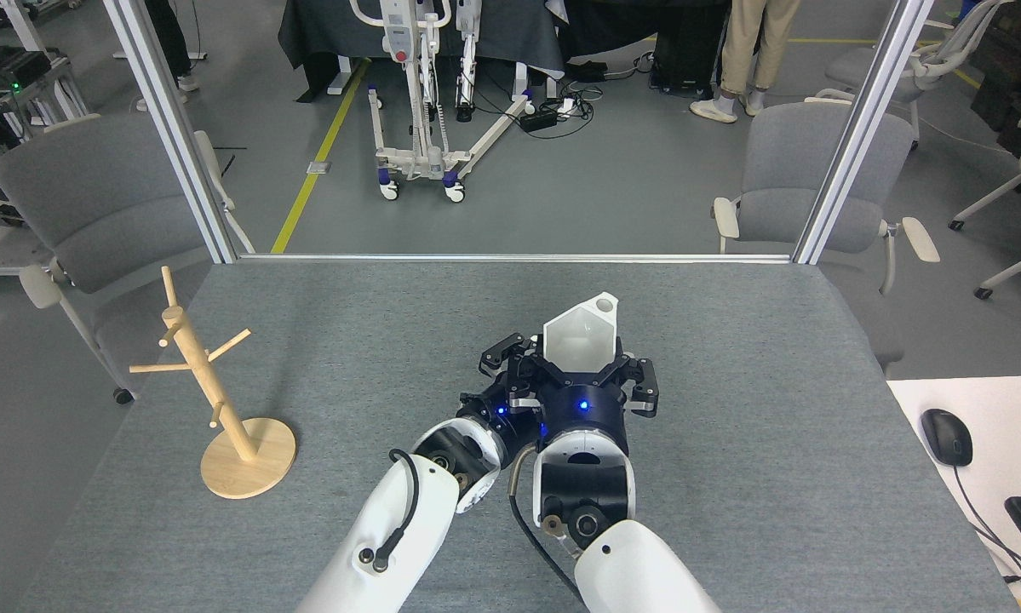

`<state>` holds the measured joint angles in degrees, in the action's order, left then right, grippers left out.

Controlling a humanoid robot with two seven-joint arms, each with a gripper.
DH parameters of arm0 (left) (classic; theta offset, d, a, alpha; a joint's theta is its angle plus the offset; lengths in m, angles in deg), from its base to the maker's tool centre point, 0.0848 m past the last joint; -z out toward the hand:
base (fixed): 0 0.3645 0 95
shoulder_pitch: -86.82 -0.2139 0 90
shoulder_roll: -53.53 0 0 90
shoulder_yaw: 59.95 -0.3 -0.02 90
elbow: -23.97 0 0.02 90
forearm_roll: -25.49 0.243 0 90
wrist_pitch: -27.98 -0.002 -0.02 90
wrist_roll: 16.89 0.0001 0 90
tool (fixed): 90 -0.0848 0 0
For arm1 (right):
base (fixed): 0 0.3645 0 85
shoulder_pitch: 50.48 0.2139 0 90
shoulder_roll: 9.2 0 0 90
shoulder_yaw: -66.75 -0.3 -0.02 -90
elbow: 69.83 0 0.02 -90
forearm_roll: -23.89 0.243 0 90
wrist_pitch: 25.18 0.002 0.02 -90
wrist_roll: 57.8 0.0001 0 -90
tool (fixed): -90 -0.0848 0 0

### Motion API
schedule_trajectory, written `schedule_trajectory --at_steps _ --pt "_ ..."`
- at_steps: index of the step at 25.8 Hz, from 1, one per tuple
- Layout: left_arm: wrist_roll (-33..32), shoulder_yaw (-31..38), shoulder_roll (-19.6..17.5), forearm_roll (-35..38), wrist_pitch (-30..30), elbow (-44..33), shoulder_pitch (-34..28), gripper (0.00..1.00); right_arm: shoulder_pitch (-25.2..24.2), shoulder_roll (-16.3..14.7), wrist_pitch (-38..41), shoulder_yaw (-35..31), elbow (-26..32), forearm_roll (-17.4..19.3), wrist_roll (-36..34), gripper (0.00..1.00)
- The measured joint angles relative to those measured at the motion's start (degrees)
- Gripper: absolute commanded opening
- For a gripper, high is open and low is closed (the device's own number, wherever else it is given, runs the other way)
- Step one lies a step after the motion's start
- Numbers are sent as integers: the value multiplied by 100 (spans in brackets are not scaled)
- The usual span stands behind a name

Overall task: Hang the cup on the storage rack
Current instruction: 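Grasp the cup with the left gripper and open the right gripper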

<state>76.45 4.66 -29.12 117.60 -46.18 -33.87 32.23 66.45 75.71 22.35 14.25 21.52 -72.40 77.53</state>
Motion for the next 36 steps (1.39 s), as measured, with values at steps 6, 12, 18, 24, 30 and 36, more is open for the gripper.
schedule_trajectory --at_steps 6,12,18,24,30,36 --pt "-63 -1 -5 -1 10 2 -11 0 -1 1 0 37 -93 5 29 0" --pt "-148 0 -6 -1 17 2 -56 0 -4 0 0 85 -159 15 48 0" --pt "-156 4 -6 -4 18 2 -91 0 -4 -1 0 112 -190 30 60 0" --pt "-220 4 -6 -9 18 2 -94 0 -3 5 0 120 -228 32 82 0" --pt "-222 18 -6 -9 16 2 -96 0 -2 38 1 127 -273 32 52 0" --pt "-222 26 -6 -9 15 2 -96 0 -2 68 1 115 -296 31 42 0"
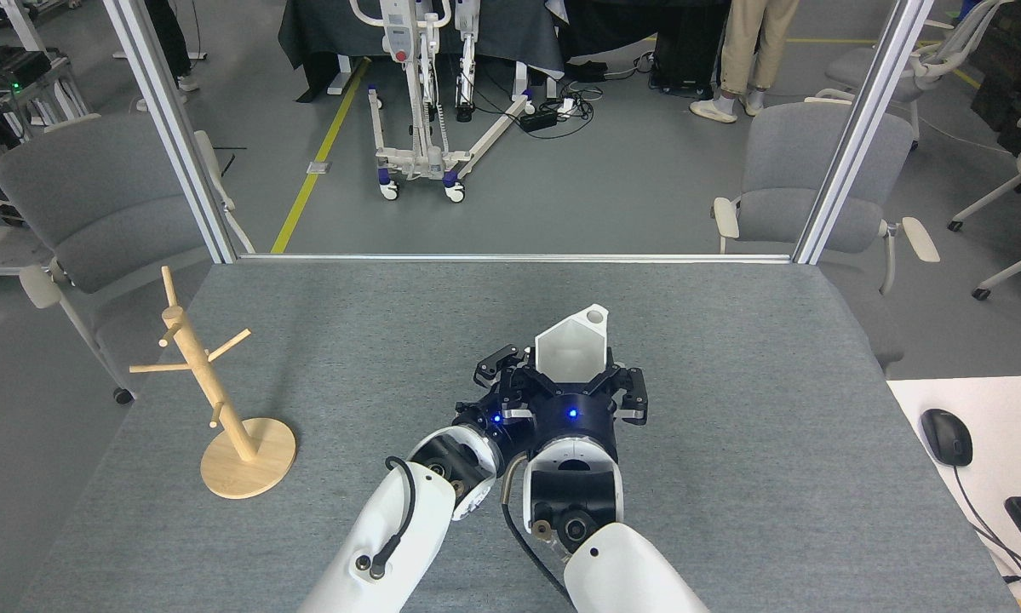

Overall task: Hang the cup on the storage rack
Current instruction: 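Grasp the cup with the left gripper and open the right gripper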

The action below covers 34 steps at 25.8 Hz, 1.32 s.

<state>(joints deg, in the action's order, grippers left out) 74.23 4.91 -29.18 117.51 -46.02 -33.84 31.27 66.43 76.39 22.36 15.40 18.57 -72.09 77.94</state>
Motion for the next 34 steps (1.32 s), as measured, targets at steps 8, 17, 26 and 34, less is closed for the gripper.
schedule_trajectory --at_steps 8,17,26,34 --pt "-20 1 0 0 -14 27 0 0 13 48 0 -11 -97 1 -12 0" --pt "-100 1 -4 -1 -45 39 -38 0 43 129 0 -44 -226 -1 10 92" --pt "-32 2 -8 0 -107 42 -68 0 62 176 -42 -195 -388 -5 -18 99" --pt "144 0 -7 -1 -110 1 -78 0 69 234 -20 -218 -453 6 -406 99"
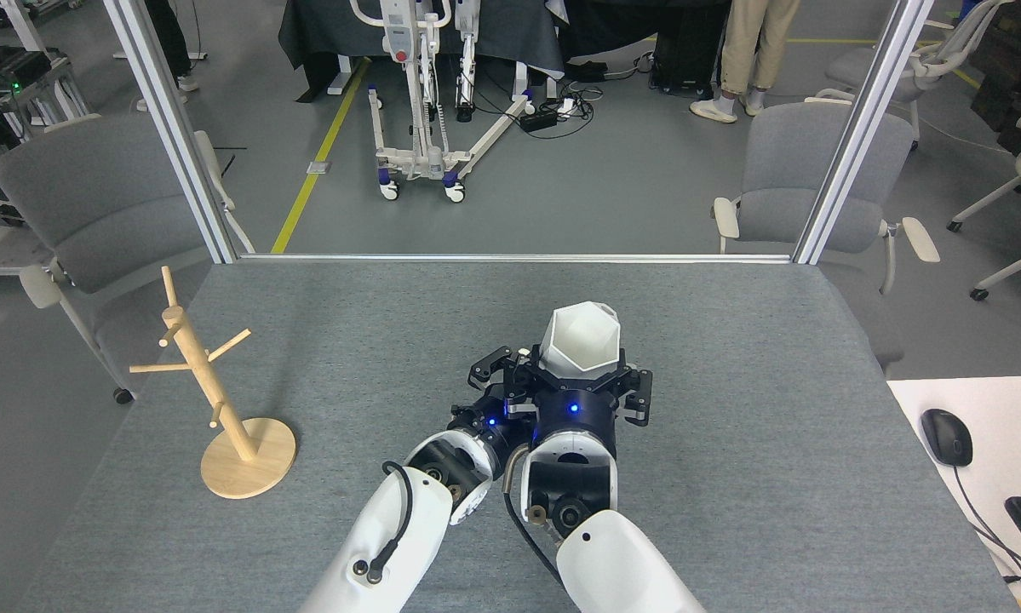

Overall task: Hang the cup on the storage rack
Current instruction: 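Grasp the cup with the left gripper and open the right gripper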

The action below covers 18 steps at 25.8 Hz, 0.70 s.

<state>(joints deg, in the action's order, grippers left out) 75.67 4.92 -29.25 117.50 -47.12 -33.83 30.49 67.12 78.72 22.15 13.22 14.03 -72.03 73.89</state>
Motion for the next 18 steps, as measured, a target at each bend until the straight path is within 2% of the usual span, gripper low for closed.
schedule_trajectory --at_steps 9,18 --pt "80 13 3 -18 8 8 -30 0 -3 100 31 2 -13 27 -260 99" --pt "67 29 2 -41 -5 17 -72 0 -8 152 10 3 -10 573 -1281 99"
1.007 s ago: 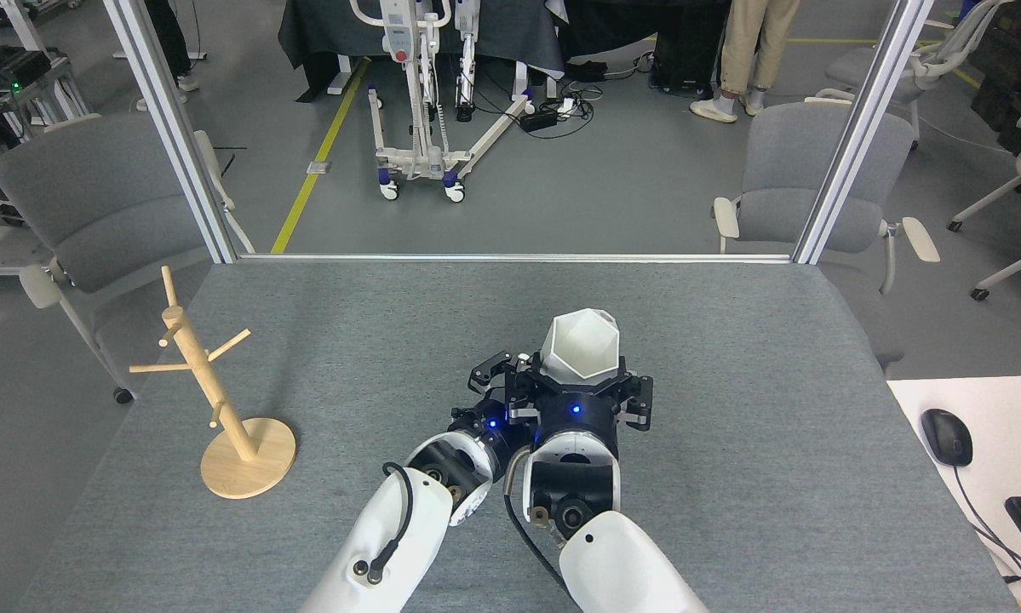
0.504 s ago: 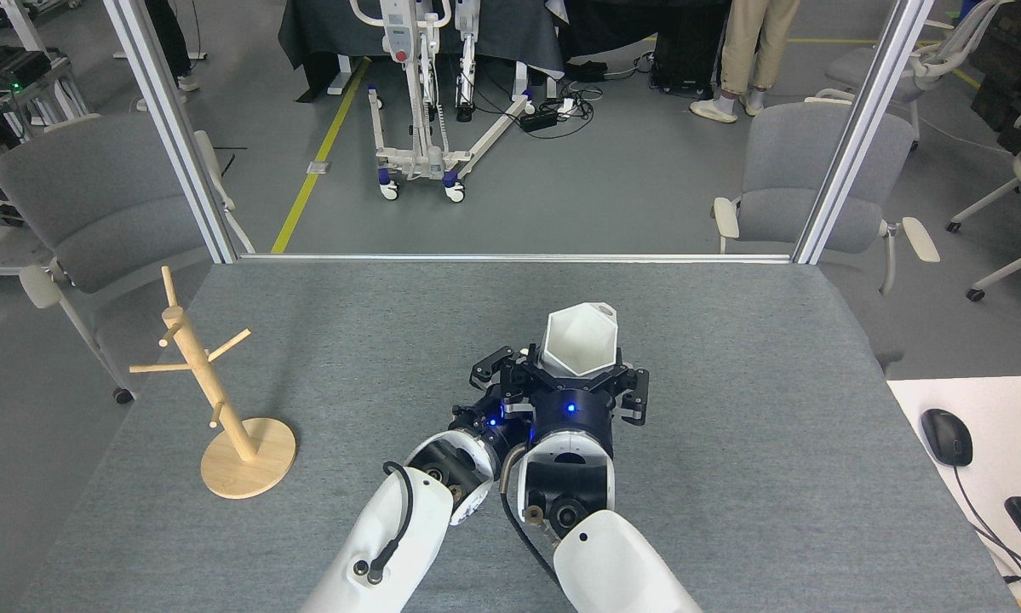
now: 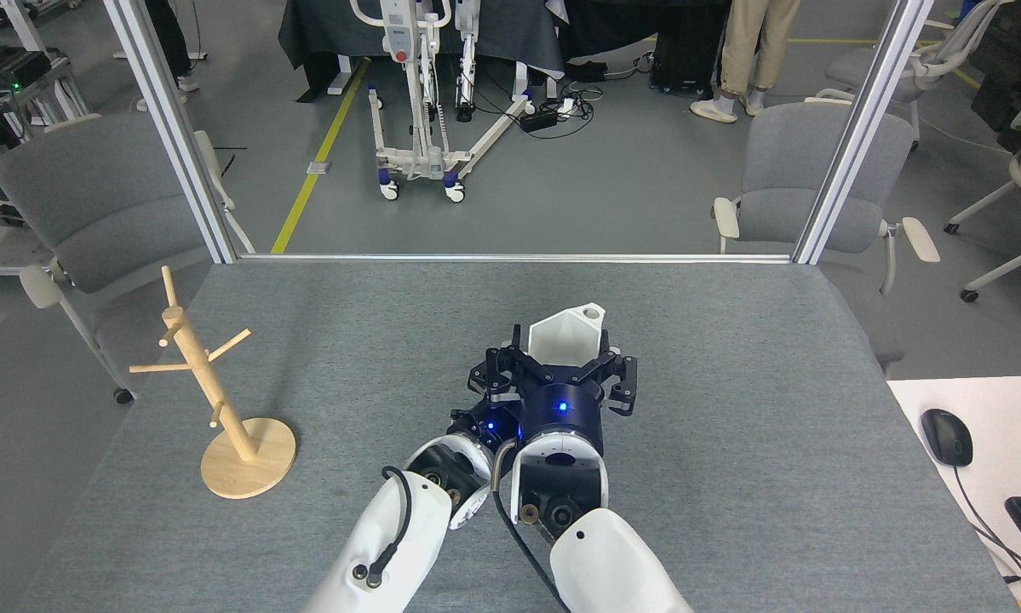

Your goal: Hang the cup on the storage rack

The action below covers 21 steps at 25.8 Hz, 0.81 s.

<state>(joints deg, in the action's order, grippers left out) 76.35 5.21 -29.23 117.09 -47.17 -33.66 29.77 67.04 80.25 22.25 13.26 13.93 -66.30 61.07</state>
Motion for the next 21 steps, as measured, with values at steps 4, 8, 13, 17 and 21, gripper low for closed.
schedule_trajectory --at_steps 4,8,13,17,21 --pt "-4 -1 2 -2 13 0 -8 0 -1 2 0 -2 0 49 -92 99" --pt "-3 -3 0 -1 48 50 -86 0 -1 3 9 -3 0 80 -222 99" --pt "-3 -4 3 9 77 166 -166 0 10 4 26 -13 6 161 -340 99" --pt "-3 -3 5 11 76 193 -192 0 40 9 15 -26 36 174 -355 99" --pt "4 -9 1 11 78 185 -255 0 110 22 13 -34 94 179 -359 99"
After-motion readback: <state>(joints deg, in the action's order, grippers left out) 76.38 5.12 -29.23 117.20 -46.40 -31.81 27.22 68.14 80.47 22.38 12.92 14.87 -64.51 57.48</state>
